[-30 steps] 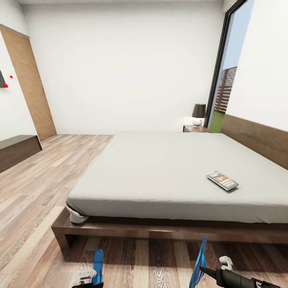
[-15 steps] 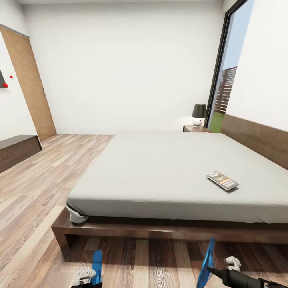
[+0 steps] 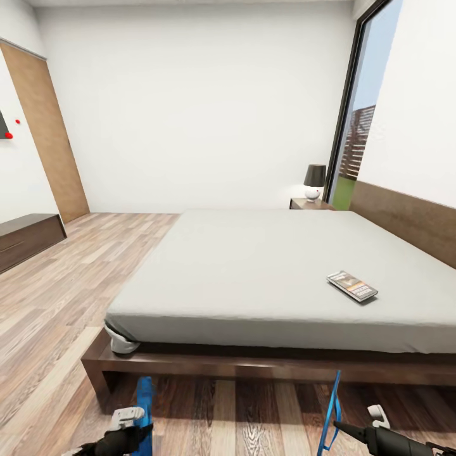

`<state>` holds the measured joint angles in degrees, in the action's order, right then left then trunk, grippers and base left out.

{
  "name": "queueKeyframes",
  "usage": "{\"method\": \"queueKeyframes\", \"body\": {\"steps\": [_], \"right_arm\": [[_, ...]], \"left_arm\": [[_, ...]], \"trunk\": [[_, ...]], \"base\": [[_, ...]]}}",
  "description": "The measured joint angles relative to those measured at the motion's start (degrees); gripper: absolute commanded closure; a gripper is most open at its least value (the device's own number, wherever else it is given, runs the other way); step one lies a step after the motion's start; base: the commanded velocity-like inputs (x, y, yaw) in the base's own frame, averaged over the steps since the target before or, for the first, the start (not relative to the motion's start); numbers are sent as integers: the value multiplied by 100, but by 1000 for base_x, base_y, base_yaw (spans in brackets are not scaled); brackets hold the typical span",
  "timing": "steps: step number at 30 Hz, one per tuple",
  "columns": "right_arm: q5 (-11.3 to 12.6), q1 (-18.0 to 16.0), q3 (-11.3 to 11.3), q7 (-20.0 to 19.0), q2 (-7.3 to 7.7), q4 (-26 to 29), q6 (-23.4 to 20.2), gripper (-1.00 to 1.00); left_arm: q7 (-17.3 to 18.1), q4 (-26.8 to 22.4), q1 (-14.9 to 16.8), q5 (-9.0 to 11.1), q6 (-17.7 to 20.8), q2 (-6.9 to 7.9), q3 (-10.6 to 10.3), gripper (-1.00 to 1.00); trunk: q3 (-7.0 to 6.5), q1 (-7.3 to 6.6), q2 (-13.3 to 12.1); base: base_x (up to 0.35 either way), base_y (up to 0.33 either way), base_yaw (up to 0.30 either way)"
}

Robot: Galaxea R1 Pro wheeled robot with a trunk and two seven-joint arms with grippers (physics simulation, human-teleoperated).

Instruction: In the bedroom, move the book from the bed onto either nightstand, and place the two sandals side by side next to the bed.

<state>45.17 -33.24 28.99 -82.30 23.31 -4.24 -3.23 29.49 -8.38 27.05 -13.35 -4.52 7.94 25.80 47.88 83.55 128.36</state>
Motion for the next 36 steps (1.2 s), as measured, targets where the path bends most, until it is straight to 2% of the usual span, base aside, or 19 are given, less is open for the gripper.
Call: {"method": "queueKeyframes", "body": {"steps": [4,6,11,14,17,21,23,25,26,27,30,36], "right_arm": [[0,0,6,4,-7,0,4,100],[0,0,6,5,-8,0,6,100],[0,0,5,5,-8,0,6,100],[0,0,2,5,-8,0,6,100],[0,0,1,4,-8,0,6,100],[0,0,8,-2,-8,-1,6,100],[0,0,8,-3,-8,-1,6,100],[0,0,11,-2,-8,-1,6,100],[0,0,10,2,-8,-1,6,100],[0,0,9,8,-8,-1,6,100],[0,0,8,18,-8,-1,6,100],[-1,0,10,46,-8,-1,13,100]], "left_arm": [[-1397,-481,12,-43,646,-43,-73,100],[-2030,-724,28,-48,1049,-145,-87,100],[-2462,-1071,55,-119,1319,-226,-187,100],[-2723,-1111,66,-420,1350,-232,-294,100],[-2832,-1121,69,-853,1358,-240,-335,100],[-2837,-1100,69,-1102,1349,-244,-359,100],[-2831,-1087,69,-1136,1346,-245,-439,100],[-2774,-1080,69,-1142,1344,-246,-692,100],[-2632,-1076,70,-1126,1343,-241,-926,100],[-2503,-1077,70,-1130,1339,-239,-1034,100],[-2306,-1088,70,-1132,1332,-223,-1114,100],[-2244,-1065,70,-1102,1310,-218,-1109,100]], "trunk": [[0,0,0],[0,0,0],[0,0,0],[1,0,0],[1,0,0],[18,22,39],[54,65,119],[90,109,199],[108,131,239],[126,153,279],[180,219,399],[287,351,640]], "base": [[0,0,0],[0,0,0],[0,0,0],[0,0,0],[0,0,0],[0,0,0],[0,0,0],[0,0,0],[0,0,0],[0,0,0],[0,0,0],[0,0,0]]}}
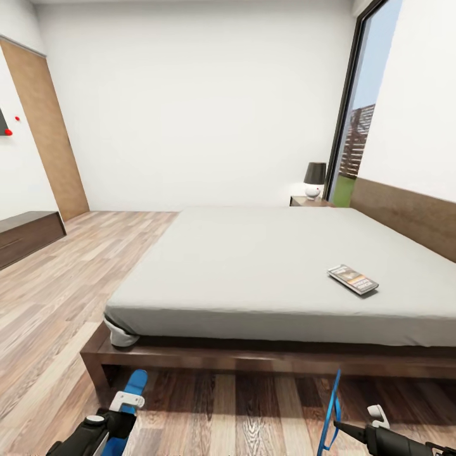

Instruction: In the bedroom, move the book from the bed onto either nightstand, and place the two sandals side by side next to the bed.

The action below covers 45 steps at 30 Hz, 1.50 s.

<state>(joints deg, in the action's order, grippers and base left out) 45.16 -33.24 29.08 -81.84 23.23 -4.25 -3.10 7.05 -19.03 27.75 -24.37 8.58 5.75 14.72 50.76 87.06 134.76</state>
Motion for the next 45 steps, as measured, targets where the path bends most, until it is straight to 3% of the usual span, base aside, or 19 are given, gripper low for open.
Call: {"method": "queueKeyframes", "body": {"steps": [4,8,21,23,25,27,31,39,45], "right_arm": [[0,0,-1,3,0,0,1,100],[0,0,-2,4,0,0,1,100],[0,0,-1,4,0,-5,1,100],[0,0,-4,-2,0,-4,1,100],[1,0,-3,-14,0,-2,1,100],[0,0,-3,-7,0,-2,1,100],[0,0,-4,3,0,-4,1,100],[0,0,-3,3,0,-5,1,100],[0,0,-4,-17,0,-2,1,100]], "left_arm": [[-7,8,0,30,1,0,11,100],[-10,9,-2,217,-4,9,118,100],[-11,-14,-6,242,88,-13,129,100],[-12,-35,6,242,345,-9,126,100],[-17,-317,23,292,929,-12,126,100],[-19,-816,27,497,1481,-6,131,100],[-10,-1413,33,756,2161,-14,136,100],[-43,-1512,34,799,1842,-15,133,100],[-46,-1563,122,817,1850,-71,133,100]], "trunk": [[72,88,160],[144,176,321],[377,461,842],[421,468,847],[465,473,850],[509,478,853],[598,489,858],[709,501,865],[842,517,873]], "base": [[0,0,0],[0,0,0],[0,0,0],[0,0,0],[0,0,0],[0,0,0],[0,0,0],[0,0,0],[0,0,0]]}}
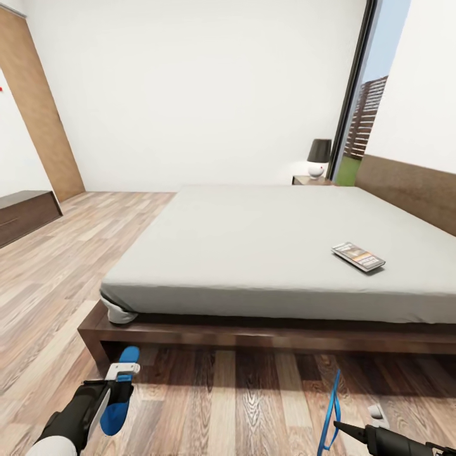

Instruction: In the bedroom, move the book from the bed onto either nightstand, and place the two sandals side by side next to the bed.

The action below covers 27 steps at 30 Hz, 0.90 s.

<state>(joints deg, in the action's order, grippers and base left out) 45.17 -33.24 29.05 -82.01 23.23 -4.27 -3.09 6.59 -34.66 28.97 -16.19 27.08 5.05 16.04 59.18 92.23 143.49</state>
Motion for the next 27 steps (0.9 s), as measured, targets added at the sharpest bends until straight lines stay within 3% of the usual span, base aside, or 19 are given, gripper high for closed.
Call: {"method": "queueKeyframes", "body": {"steps": [5,27], "right_arm": [[0,0,0,-30,0,1,-7,100],[0,0,0,1,9,-7,-5,100]], "left_arm": [[-2,36,58,-14,-5,-109,1,100],[6,54,56,-23,-38,-118,6,100]], "trunk": [[111,13,7],[599,70,36]], "base": [[0,0,0],[0,0,0]]}}
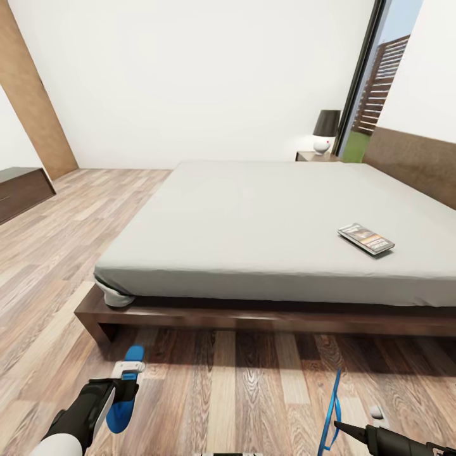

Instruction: In the bedroom, move the book from the bed onto either nightstand, and place the two sandals side by side next to the bed.

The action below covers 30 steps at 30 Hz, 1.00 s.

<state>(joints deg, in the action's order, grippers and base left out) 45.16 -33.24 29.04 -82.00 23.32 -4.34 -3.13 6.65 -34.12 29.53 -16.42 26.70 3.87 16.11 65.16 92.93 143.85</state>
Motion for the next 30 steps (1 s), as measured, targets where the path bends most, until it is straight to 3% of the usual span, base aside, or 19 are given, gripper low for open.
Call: {"method": "queueKeyframes", "body": {"steps": [8,30], "right_arm": [[0,0,0,23,0,0,4,100],[0,0,0,20,-3,0,5,100]], "left_arm": [[4,218,-54,26,-392,20,16,100],[4,267,-63,36,-416,14,15,100]], "trunk": [[177,21,11],[665,77,40]], "base": [[0,0,0],[0,0,0]]}}
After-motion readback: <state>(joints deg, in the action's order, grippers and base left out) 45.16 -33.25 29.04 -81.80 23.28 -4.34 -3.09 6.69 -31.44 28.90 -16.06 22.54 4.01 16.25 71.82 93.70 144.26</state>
